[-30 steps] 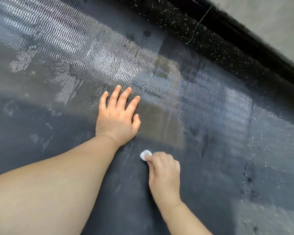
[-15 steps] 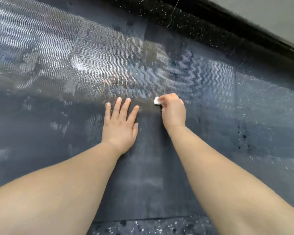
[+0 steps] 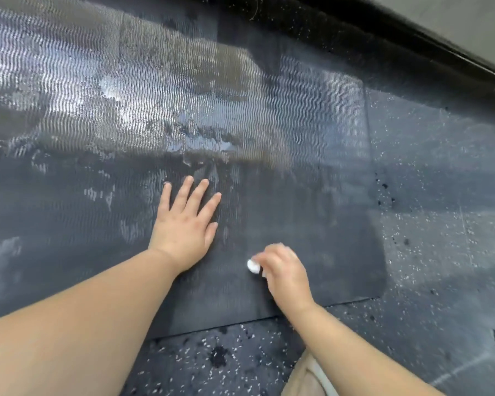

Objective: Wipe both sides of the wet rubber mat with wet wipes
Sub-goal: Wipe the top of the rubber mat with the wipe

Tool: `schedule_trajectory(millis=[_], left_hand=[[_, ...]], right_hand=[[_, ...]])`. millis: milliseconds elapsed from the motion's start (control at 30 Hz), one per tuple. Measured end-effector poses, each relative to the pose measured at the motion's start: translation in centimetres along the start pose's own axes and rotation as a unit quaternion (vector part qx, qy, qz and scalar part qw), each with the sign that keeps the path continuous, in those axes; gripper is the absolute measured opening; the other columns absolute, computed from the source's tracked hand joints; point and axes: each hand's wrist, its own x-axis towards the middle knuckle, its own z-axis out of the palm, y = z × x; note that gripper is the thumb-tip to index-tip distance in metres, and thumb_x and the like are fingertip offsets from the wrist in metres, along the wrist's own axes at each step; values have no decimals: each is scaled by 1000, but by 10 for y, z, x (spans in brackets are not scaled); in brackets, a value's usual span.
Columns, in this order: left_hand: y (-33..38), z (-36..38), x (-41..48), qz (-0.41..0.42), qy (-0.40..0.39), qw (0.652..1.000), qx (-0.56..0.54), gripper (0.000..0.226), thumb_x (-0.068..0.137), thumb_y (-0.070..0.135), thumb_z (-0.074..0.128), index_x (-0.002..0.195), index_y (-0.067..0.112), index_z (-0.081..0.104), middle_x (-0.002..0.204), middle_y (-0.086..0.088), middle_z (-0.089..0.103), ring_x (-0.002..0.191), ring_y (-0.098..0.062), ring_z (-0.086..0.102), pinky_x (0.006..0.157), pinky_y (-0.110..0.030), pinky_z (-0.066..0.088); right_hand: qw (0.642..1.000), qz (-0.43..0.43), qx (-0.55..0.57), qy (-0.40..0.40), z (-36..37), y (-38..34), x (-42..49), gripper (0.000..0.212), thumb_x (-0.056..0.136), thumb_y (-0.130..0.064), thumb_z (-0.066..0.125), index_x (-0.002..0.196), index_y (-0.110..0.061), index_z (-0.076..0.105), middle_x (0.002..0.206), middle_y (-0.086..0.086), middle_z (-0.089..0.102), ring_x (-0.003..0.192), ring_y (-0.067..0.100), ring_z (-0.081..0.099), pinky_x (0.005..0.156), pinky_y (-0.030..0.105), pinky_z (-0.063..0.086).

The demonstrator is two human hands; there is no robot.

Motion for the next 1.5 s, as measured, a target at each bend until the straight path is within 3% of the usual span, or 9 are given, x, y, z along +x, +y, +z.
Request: schedule_trajectory(millis=[267,500,667,833,967,1100,1267,1400,1500], left_hand=[[-2,-2,2,4,10,1000,-12,62,93,52,14,150,33,5,159,1,-2,145,-25,-11,111,-49,-14],[-1,-4,4,3,14,999,-30,61,93,51,22,150,31,11,159,-1,2,144,-26,-8,110,-50,-13],[4,-4,7,-10,1,999,-33,60,94,49,26,150,30,11,159,-1,-1,144,-28,-11,110,-54,-13],[-2,-3,8,5,-2,999,-35,61,95,51,24,150,31,7,159,0,-4,144,-26,-13,110,-52,-14],[-9,-6,6,11,6,999,-34,63,95,51,23,151,27,5,159,3,0,145,-22,-9,112,-47,-9],[-16,-9,6,12,27,999,-28,63,96,48,26,151,22,11,159,1,8,145,-25,-3,112,-40,-3],[-16,-9,6,13,15,999,-26,62,96,48,25,151,23,10,159,0,5,145,-26,-4,112,-42,-6],[-16,-9,5,10,8,1000,-15,62,96,48,22,151,25,7,159,1,2,145,-26,-7,114,-48,-7],[-17,-8,4,15,8,1000,-12,62,96,49,20,151,25,6,159,1,2,145,-26,-7,114,-47,-7]], right_hand=[[977,186,20,99,6,-3,176,21,92,-9,49,100,-12,68,109,10,54,93,35,58,87,43,44],[996,51,21,73,14,-21,22,17,79,3,62,81,-9,73,78,6,60,78,13,49,75,28,40],[999,52,9,5,13,-18,-60,28,71,8,62,80,-18,69,72,-1,56,71,8,46,69,19,39],[995,98,14,10,11,-29,28,16,80,1,62,79,-11,73,79,8,60,80,20,55,73,33,45],[976,174,67,112,11,-40,145,18,87,-6,55,93,-10,72,98,11,60,87,25,61,76,20,37],[974,187,54,118,16,-42,187,22,90,-4,50,100,-11,69,108,7,57,94,24,61,88,33,44],[997,28,29,63,20,-42,72,18,82,4,60,84,-9,73,76,11,58,79,29,57,76,38,46],[1000,15,19,-10,23,-34,-46,34,72,8,65,88,-23,66,72,1,53,69,19,49,66,27,42],[1000,-2,15,-16,22,-29,-58,43,68,7,68,91,-28,60,73,3,57,71,14,46,65,21,40]])
